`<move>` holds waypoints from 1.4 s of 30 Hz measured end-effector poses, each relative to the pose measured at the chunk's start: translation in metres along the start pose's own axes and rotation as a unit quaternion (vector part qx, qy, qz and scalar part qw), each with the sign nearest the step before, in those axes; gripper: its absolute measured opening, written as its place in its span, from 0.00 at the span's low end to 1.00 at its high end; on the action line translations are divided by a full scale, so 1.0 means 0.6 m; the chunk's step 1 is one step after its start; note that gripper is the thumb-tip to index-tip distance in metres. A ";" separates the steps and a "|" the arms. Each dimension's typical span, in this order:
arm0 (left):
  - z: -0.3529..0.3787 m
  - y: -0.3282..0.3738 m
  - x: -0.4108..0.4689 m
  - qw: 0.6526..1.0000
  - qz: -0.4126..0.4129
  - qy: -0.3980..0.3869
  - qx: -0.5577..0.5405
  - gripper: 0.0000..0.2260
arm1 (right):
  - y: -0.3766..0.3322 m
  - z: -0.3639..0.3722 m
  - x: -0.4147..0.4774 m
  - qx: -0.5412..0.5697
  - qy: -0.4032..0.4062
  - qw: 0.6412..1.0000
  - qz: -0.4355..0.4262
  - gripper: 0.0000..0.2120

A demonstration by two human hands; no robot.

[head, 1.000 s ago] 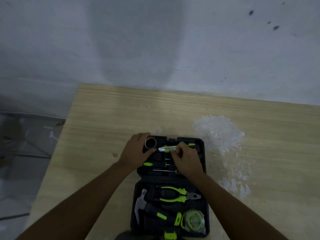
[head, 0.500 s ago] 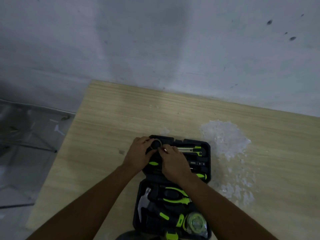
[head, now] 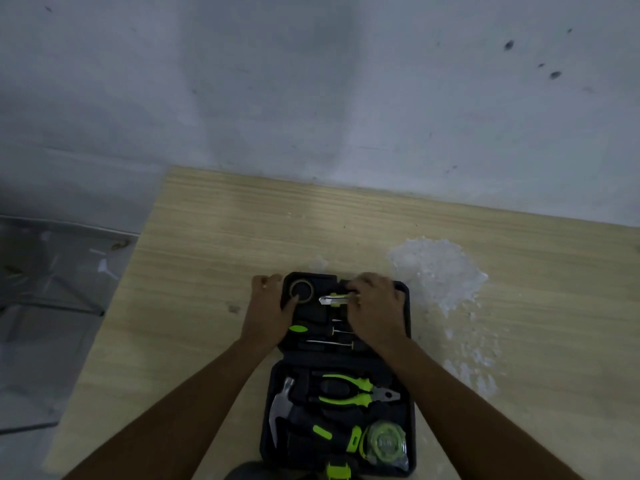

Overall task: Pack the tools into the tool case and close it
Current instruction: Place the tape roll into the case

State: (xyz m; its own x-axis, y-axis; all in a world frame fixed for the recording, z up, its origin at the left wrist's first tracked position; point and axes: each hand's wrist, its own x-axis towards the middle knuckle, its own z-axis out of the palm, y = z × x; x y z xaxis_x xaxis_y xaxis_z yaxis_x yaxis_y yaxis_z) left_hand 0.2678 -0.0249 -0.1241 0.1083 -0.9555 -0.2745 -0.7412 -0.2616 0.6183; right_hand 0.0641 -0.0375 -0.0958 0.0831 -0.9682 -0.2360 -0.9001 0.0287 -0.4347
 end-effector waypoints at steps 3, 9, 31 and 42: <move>0.011 -0.003 -0.013 0.998 -0.058 -0.036 -0.002 0.16 | 0.059 -0.020 -0.010 0.003 0.037 0.985 0.169 0.18; 0.009 0.005 0.004 0.994 -0.075 -0.076 0.012 0.19 | 0.095 -0.027 -0.006 0.190 -0.030 0.955 0.227 0.26; -0.098 0.160 0.163 0.984 -0.035 0.010 -0.177 0.16 | 0.076 -0.171 0.127 0.291 0.075 0.945 0.129 0.33; -0.138 0.153 0.077 0.981 0.002 0.042 -0.188 0.28 | 0.068 -0.180 0.051 0.327 0.149 0.927 0.107 0.28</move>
State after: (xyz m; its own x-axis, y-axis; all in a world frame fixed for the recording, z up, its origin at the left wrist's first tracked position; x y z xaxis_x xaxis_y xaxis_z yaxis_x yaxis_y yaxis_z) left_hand 0.2598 -0.1042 -0.0191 0.1714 -0.9604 -0.2197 -0.4459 -0.2745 0.8519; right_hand -0.0161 -0.0927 -0.0271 -0.2777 -0.9456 -0.1696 -0.4232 0.2789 -0.8620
